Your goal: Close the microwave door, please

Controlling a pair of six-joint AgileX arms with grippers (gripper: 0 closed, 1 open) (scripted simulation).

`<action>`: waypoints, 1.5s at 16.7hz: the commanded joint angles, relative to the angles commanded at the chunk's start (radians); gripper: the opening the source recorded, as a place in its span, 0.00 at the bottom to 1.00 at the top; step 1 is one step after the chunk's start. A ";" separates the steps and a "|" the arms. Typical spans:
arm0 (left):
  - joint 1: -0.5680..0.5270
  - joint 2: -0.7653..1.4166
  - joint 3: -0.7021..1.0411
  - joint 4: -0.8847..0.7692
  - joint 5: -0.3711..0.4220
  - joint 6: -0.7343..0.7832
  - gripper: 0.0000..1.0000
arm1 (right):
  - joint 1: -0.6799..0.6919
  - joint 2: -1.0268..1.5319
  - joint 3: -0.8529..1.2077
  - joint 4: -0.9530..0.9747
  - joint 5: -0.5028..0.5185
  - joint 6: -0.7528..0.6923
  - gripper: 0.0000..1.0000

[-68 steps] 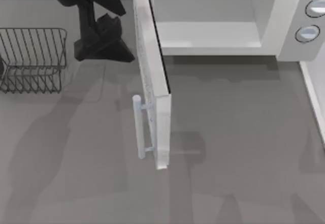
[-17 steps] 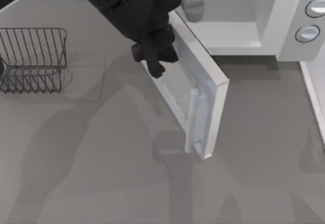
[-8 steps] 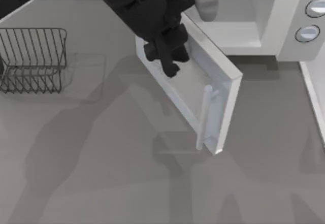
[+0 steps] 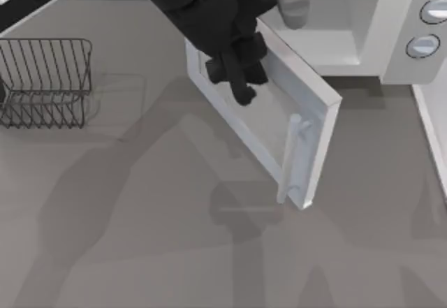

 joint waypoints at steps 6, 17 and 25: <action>-0.025 0.026 0.035 0.000 -0.010 -0.025 0.00 | 0.000 0.000 0.000 0.000 0.000 0.000 1.00; -0.064 0.085 0.028 -0.047 -0.006 -0.062 0.00 | 0.000 0.000 0.000 0.000 0.000 0.000 1.00; -0.060 0.072 0.097 -0.007 -0.023 -0.063 0.00 | 0.000 0.000 0.000 0.000 0.000 0.000 1.00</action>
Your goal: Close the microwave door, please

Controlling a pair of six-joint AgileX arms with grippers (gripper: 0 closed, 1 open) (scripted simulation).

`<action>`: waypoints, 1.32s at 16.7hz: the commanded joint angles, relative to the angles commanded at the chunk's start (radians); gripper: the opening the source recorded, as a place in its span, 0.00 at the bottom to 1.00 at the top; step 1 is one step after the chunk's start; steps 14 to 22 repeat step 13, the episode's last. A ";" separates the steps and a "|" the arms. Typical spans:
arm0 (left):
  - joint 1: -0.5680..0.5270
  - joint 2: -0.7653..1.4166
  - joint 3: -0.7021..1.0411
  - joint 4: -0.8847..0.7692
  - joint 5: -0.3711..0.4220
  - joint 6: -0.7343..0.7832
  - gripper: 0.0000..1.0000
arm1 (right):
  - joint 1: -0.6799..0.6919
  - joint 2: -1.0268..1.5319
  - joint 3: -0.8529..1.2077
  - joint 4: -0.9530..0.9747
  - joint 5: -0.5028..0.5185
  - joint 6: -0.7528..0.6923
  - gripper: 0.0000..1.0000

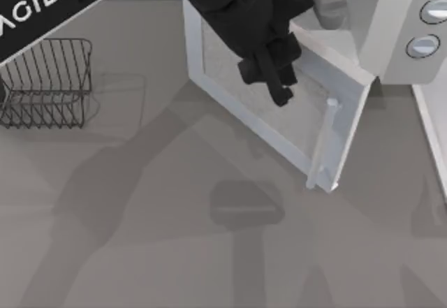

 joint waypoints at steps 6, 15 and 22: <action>-0.046 0.056 0.008 -0.045 0.021 -0.015 0.00 | 0.000 0.000 0.000 0.000 0.000 0.000 1.00; -0.038 0.055 0.080 -0.013 -0.015 -0.036 0.00 | 0.000 0.000 0.000 0.000 0.000 0.000 1.00; -0.038 0.055 0.080 -0.013 -0.015 -0.036 0.00 | 0.000 0.000 0.000 0.000 0.000 0.000 1.00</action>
